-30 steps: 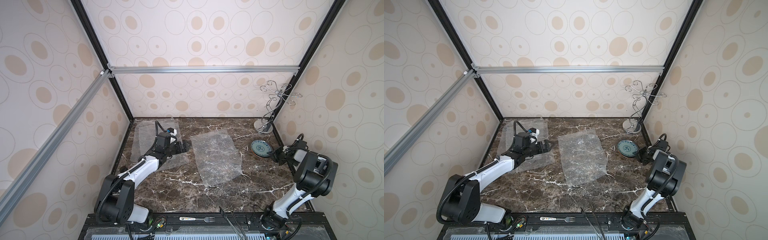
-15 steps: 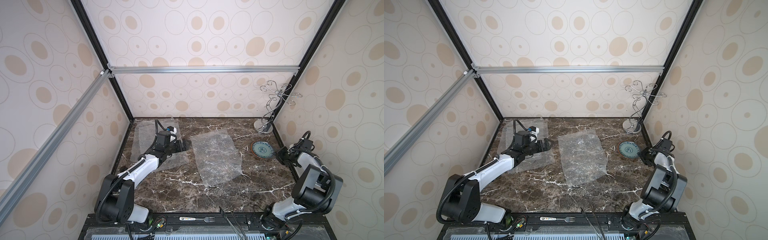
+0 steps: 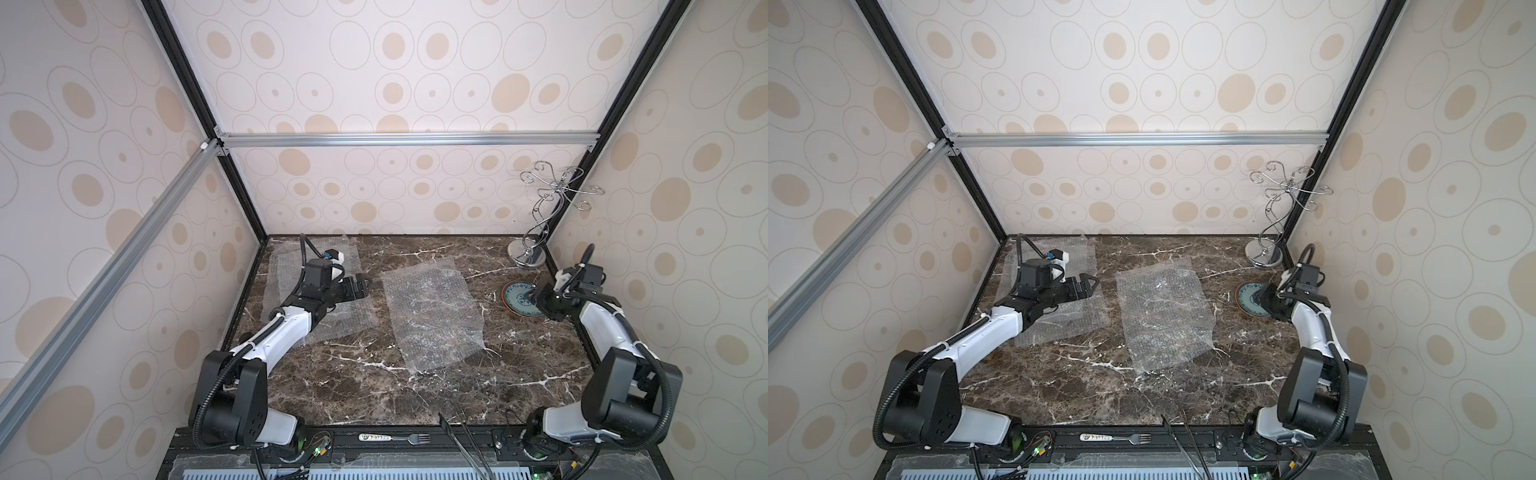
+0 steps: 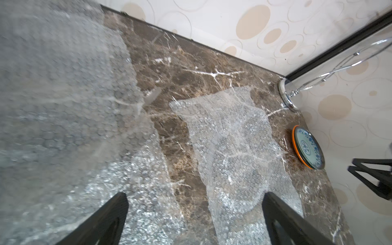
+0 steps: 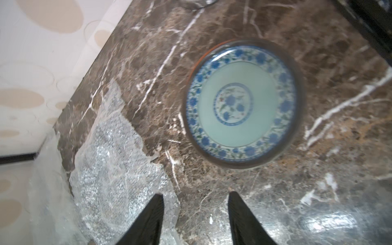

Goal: Unpack dinner plates from bubble wrap
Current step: Reset both arms

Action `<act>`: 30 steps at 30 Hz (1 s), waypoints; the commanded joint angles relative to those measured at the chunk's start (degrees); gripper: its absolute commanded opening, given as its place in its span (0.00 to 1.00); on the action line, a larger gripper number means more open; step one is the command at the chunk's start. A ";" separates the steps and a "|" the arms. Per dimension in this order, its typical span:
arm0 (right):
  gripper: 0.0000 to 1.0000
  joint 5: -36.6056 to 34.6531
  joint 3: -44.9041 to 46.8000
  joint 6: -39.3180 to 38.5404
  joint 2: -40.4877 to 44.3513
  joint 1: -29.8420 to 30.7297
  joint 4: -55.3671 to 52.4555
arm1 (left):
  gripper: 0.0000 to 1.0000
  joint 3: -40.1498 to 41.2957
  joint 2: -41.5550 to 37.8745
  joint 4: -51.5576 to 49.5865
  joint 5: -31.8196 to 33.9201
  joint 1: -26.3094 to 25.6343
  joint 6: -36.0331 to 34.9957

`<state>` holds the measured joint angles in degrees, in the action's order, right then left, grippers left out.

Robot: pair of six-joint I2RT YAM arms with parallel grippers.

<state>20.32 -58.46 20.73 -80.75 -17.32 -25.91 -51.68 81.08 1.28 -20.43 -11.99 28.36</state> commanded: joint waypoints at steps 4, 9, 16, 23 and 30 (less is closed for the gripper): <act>0.99 -6.91 -4.00 -4.50 4.92 9.38 -3.18 | 1.00 -0.42 -7.40 5.44 5.49 4.38 -9.10; 0.99 -3.58 -3.11 -4.91 8.21 10.61 0.44 | 1.00 8.34 -15.54 19.16 13.24 4.43 -12.24; 0.99 -2.83 -1.64 -7.81 7.51 13.78 2.93 | 1.00 28.34 -28.63 42.03 24.96 4.41 -18.24; 0.99 -8.55 2.63 -7.32 7.19 16.24 10.14 | 1.00 28.22 -24.43 35.28 32.90 4.48 -26.77; 0.99 -12.27 9.09 -9.96 7.25 16.54 20.58 | 1.00 33.60 -14.18 49.49 36.37 4.74 -28.59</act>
<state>10.92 -51.53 13.34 -73.36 -1.19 -11.94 -19.94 64.51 41.95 13.91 -7.49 3.05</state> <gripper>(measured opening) 0.992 0.997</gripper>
